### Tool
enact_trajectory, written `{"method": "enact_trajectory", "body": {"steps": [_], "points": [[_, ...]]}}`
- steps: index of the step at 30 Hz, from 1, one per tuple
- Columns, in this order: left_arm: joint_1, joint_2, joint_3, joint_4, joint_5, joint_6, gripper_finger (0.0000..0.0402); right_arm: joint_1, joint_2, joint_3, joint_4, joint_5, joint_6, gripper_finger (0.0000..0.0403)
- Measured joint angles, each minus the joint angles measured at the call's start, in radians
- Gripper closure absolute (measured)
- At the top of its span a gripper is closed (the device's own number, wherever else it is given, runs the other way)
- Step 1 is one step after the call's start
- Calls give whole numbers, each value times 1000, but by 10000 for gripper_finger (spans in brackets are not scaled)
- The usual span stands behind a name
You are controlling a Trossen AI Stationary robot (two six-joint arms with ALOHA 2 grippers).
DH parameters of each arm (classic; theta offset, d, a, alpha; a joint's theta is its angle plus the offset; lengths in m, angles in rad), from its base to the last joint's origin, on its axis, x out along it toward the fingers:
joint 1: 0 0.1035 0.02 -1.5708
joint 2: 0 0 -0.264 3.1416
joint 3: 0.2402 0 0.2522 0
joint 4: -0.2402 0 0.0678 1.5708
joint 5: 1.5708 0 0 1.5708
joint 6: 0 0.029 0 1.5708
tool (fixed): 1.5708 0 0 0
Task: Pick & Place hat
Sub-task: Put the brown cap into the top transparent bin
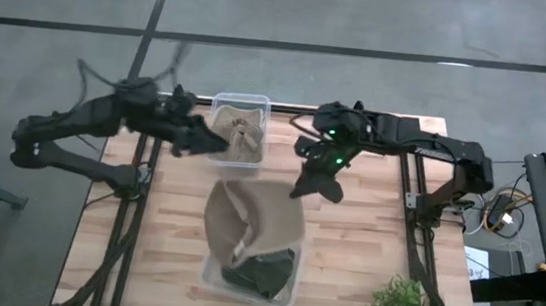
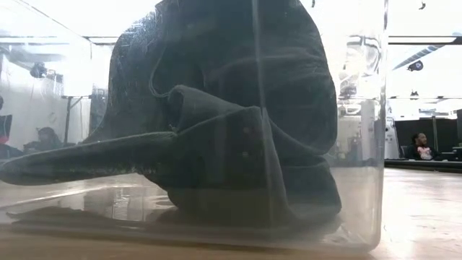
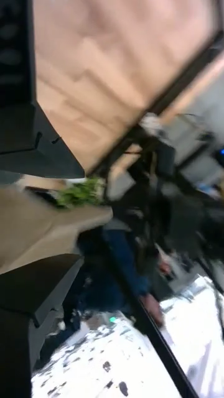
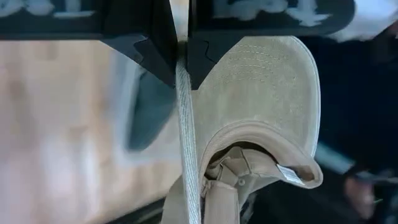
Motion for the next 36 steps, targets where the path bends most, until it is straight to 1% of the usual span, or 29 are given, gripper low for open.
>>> {"method": "enact_trajectory", "body": {"steps": [3, 6, 8, 11, 13, 21, 23, 25, 29, 36], "points": [[0, 58, 19, -23, 63, -57, 200, 7, 73, 88, -56, -98, -11, 391], [0, 105, 38, -20, 167, -124, 200, 15, 143, 173, -95, -174, -22, 391], [0, 138, 40, -17, 243, -153, 200, 15, 188, 235, -163, -194, -41, 391], [0, 174, 38, -16, 331, -220, 200, 17, 253, 321, -291, -196, -98, 391], [0, 190, 38, -11, 388, -258, 200, 17, 295, 371, -333, -193, -133, 391], [-4, 251, 32, -22, 449, -279, 200, 17, 414, 518, -390, -186, -183, 391], [-5, 256, 32, -16, 469, -279, 200, 17, 432, 541, -407, -165, -190, 391], [-7, 263, 32, -21, 475, -279, 200, 17, 436, 549, -408, -130, -191, 391], [-9, 263, 32, -39, 498, -277, 200, 6, 436, 550, -410, -127, -193, 391], [-14, 264, 32, -103, 499, -269, 200, -11, 422, 574, -409, -132, -215, 391]]}}
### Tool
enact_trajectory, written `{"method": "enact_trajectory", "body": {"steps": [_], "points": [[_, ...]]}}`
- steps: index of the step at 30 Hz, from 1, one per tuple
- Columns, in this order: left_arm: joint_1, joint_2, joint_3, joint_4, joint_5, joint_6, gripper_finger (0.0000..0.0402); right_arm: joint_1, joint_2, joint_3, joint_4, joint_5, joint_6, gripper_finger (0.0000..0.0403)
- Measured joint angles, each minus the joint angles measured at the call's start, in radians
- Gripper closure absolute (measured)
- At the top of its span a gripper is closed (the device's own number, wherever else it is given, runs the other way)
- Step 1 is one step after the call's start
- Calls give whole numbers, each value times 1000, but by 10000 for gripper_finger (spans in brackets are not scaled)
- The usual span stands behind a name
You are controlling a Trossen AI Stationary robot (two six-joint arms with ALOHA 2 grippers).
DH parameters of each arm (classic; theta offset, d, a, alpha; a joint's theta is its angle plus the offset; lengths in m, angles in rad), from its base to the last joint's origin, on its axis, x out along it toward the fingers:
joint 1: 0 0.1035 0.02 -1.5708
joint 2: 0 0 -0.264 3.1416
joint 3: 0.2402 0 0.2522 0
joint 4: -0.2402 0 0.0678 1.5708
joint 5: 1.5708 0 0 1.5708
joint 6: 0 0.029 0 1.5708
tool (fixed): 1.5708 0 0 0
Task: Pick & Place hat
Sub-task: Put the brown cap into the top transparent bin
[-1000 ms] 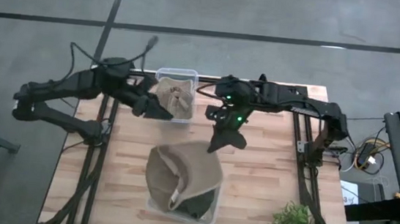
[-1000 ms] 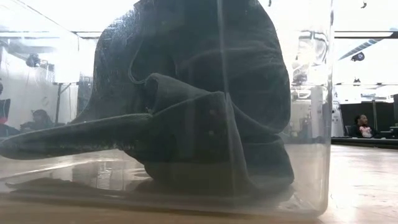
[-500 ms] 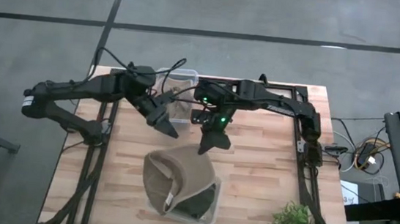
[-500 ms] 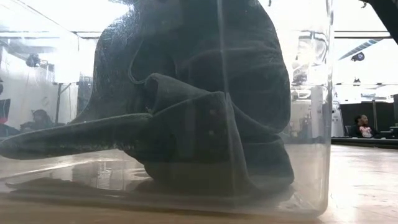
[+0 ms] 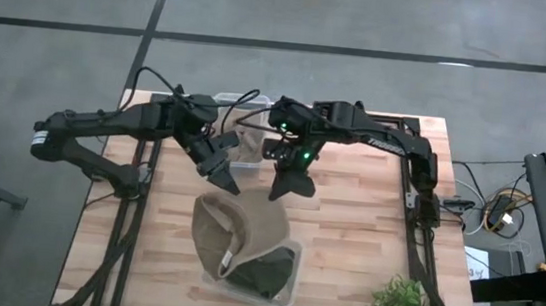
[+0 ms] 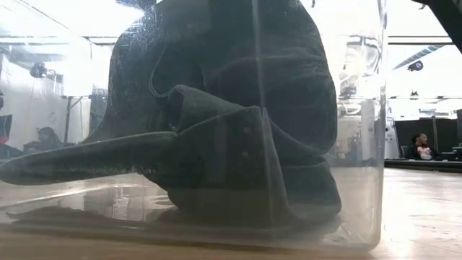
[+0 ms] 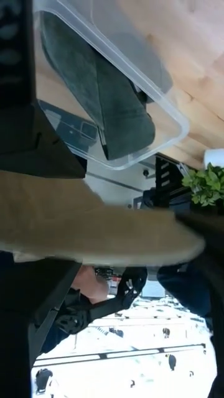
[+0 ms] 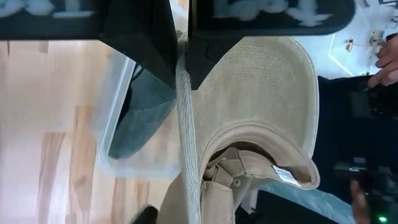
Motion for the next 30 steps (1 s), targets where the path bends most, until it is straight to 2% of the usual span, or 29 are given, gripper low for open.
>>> {"method": "enact_trajectory", "body": {"steps": [3, 6, 9, 13, 14, 19, 23, 30], "points": [[0, 0, 0, -8, -3, 12, 208, -2, -3, 14, -5, -2, 2, 391], [0, -1, 0, -9, -6, 9, 233, -3, -3, 15, -7, 0, -2, 391], [0, 2, 2, -7, -6, 9, 284, -3, -4, 14, -6, 5, -10, 391], [0, 5, 2, -8, -6, 29, 375, -3, -4, 13, -7, 32, -15, 390], [0, 6, 2, -8, -7, 34, 385, -3, -5, 13, -7, 39, -16, 390], [0, 5, 2, -15, -38, 28, 393, -3, -6, 13, -10, 69, -12, 390], [5, -15, 1, -25, -92, 39, 394, -5, -8, 15, -9, 75, 68, 382], [21, -43, 0, -30, -212, 90, 395, -36, -46, 27, -48, 109, 128, 308]]}}
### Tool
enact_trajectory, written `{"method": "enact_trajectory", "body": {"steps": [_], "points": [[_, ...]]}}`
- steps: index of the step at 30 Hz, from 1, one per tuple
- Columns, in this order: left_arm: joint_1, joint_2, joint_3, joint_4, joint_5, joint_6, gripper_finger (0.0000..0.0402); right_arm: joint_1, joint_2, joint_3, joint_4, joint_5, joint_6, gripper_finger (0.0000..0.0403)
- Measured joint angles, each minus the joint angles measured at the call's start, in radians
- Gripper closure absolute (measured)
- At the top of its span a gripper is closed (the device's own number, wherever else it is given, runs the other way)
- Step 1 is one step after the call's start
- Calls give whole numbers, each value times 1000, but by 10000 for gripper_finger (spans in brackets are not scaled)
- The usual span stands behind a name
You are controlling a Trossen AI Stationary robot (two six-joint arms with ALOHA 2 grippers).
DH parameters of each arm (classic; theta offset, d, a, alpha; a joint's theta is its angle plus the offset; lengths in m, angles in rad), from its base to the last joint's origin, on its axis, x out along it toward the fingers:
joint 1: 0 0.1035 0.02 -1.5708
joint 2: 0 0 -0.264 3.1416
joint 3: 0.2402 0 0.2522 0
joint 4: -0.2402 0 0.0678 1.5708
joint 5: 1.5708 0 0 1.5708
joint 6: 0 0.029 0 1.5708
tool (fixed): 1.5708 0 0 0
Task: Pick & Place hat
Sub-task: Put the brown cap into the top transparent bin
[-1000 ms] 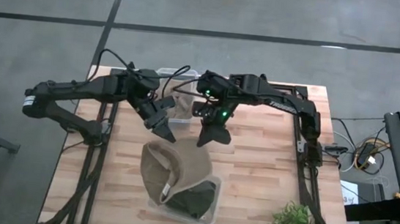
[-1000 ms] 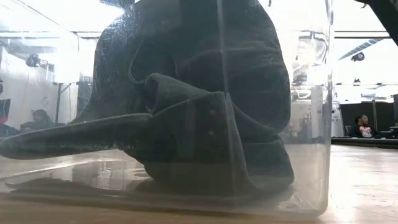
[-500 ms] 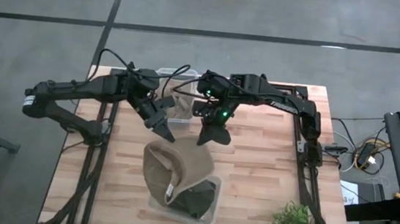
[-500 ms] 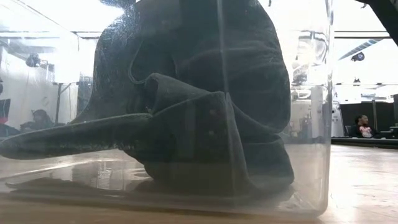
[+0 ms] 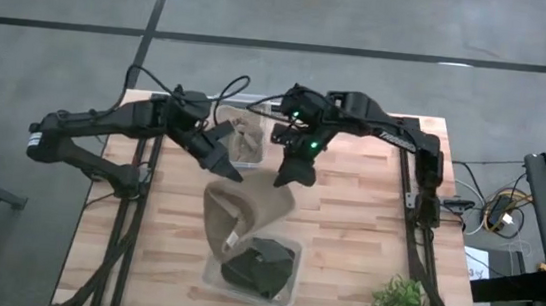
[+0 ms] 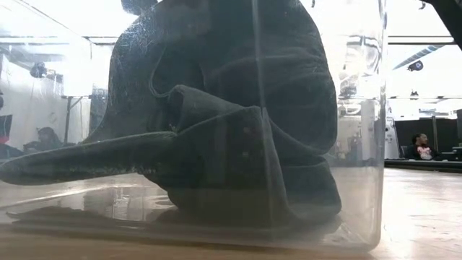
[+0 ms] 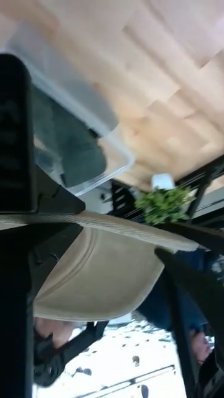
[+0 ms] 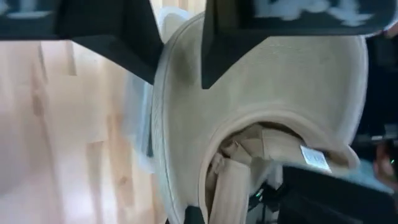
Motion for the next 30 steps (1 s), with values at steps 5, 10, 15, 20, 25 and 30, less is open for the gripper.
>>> {"method": "enact_trajectory", "body": {"steps": [5, 10, 15, 20, 25, 30], "points": [[1, -4, 0, -3, -86, 45, 395, -59, -67, 0, -6, 93, 46, 253], [9, -3, 0, 7, -251, 112, 395, -127, -137, 1, -2, 211, 108, 211], [25, -9, 0, 35, -401, 169, 395, -154, -208, 1, -3, 392, 202, 193], [50, -29, 0, 109, -581, 212, 395, -152, -264, 1, -9, 612, 317, 193], [74, -48, 0, 246, -710, 270, 395, -153, -296, 0, -7, 751, 352, 197], [106, -64, 0, 337, -751, 345, 395, -151, -292, -1, 35, 758, 354, 197]]}}
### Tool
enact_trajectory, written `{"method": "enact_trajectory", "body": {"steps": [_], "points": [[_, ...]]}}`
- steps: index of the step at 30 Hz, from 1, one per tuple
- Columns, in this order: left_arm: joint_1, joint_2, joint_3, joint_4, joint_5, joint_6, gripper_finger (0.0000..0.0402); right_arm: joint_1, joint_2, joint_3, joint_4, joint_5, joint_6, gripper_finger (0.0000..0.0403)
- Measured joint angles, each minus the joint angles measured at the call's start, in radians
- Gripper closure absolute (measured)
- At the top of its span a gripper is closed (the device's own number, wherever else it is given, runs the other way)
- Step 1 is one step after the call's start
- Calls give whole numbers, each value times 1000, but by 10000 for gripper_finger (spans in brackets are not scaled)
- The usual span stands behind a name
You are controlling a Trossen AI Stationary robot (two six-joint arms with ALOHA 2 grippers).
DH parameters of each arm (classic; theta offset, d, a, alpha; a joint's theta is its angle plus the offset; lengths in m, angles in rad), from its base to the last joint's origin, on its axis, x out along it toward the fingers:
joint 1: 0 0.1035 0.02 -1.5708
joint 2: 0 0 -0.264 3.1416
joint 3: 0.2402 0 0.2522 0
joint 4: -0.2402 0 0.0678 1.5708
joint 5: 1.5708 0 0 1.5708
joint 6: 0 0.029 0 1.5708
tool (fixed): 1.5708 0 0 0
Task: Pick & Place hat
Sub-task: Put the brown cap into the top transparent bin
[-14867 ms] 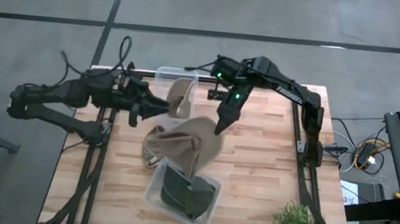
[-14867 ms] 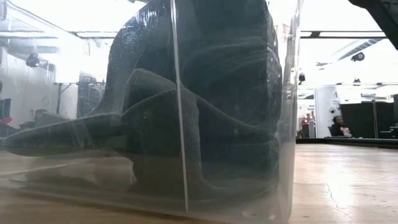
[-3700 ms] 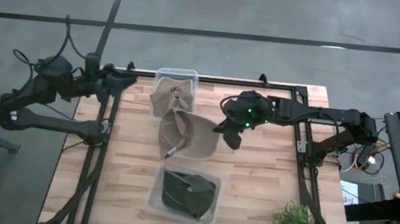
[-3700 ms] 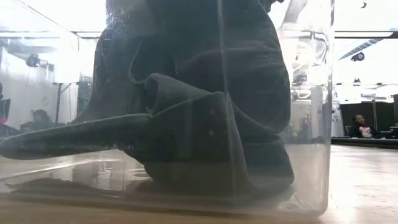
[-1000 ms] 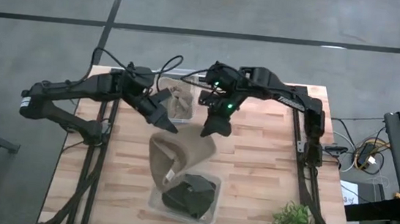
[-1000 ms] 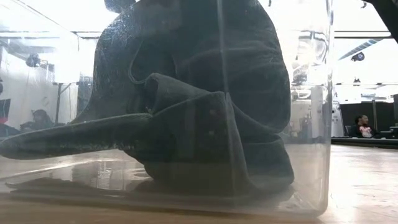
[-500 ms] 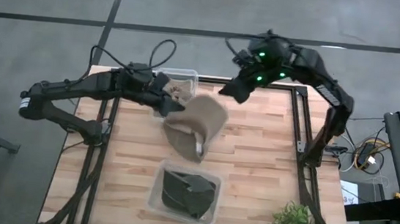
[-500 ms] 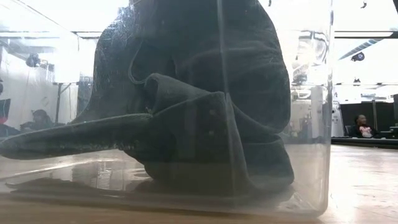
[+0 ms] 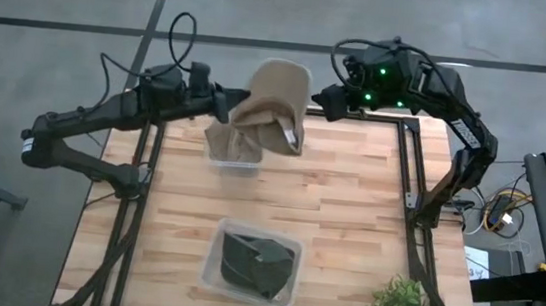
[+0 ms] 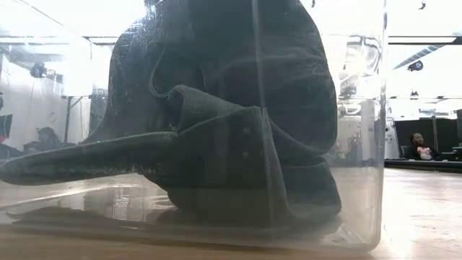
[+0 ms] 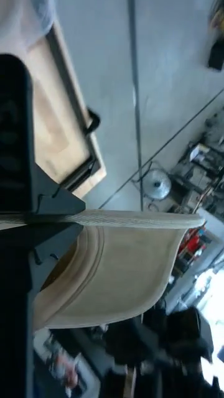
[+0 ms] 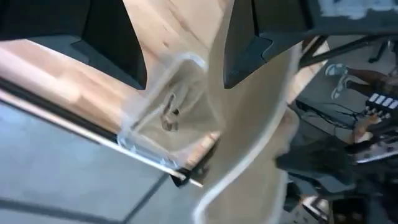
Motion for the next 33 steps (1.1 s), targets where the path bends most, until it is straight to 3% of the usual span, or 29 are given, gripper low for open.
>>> {"method": "enact_trajectory", "body": {"steps": [17, 22, 28, 33], "points": [[59, -16, 0, -7, -38, 37, 395, 22, 33, 0, 262, 29, -28, 197], [59, -17, 0, -3, -39, 42, 395, 20, 61, 0, 265, 26, -26, 202], [59, -30, 0, -3, -34, 63, 395, 16, 78, -2, 266, 25, -39, 240], [59, -36, 0, -6, -39, 83, 395, 16, 78, -2, 264, 27, -71, 313]]}}
